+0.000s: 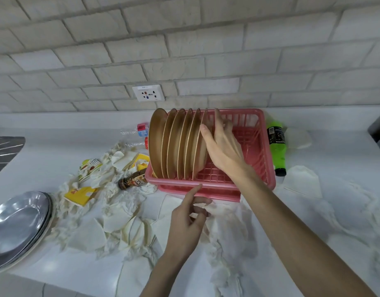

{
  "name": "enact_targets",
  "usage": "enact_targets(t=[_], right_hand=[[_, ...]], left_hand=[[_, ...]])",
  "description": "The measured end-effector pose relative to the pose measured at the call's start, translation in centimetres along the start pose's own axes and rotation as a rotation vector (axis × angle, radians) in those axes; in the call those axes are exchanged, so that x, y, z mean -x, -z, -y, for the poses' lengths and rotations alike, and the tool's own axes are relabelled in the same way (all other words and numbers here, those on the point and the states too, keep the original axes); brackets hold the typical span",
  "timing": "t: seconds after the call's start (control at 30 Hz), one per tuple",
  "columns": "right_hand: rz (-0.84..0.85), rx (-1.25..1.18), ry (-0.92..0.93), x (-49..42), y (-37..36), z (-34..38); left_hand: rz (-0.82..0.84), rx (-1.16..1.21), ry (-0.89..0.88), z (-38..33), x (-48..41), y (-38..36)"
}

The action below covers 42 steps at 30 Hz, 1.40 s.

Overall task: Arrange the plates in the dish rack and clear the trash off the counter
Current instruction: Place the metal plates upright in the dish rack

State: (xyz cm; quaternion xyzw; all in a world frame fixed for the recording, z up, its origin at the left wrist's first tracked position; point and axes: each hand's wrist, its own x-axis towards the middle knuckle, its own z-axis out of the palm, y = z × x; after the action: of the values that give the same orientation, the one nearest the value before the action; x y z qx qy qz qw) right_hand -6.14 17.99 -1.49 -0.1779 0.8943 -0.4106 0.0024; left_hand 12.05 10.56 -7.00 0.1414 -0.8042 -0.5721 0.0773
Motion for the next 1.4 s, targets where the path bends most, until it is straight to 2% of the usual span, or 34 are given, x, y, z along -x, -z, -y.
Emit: enact_targets(t=[0.17, 0.27, 0.47, 0.7, 0.97, 1.07, 1.27, 1.4], right_hand=[[-0.118, -0.141, 0.122, 2.9, 0.7, 0.0], [-0.106, -0.227, 0.234, 4.4, -0.1, 0.4], [0.042, -0.301, 0.355, 7.1, -2.7, 3.5], [0.275, -0.226, 0.44, 11.6, -9.4, 9.1], [0.551, -0.052, 0.355, 15.5, -23.7, 16.4], [0.604, -0.018, 0.324, 16.5, -27.9, 18.5], [0.651, 0.003, 0.227, 17.9, -32.8, 20.9], [0.669, 0.041, 0.161, 18.4, -33.6, 21.2]], left_hand=[[-0.11, 0.041, -0.078, -0.7, -1.0, 2.7], [-0.183, 0.06, -0.095, -0.7, -1.5, 4.6], [-0.251, 0.027, -0.162, 0.1, -1.7, 8.9], [-0.308, -0.036, -0.085, 4.1, 1.1, 17.0], [-0.448, -0.203, 0.084, 14.3, 5.8, 34.7], [-0.485, -0.27, 0.128, 17.6, 6.2, 41.0], [-0.504, -0.621, 0.169, 24.3, 3.6, 52.6], [-0.483, -0.759, 0.374, 27.4, 1.8, 57.2]])
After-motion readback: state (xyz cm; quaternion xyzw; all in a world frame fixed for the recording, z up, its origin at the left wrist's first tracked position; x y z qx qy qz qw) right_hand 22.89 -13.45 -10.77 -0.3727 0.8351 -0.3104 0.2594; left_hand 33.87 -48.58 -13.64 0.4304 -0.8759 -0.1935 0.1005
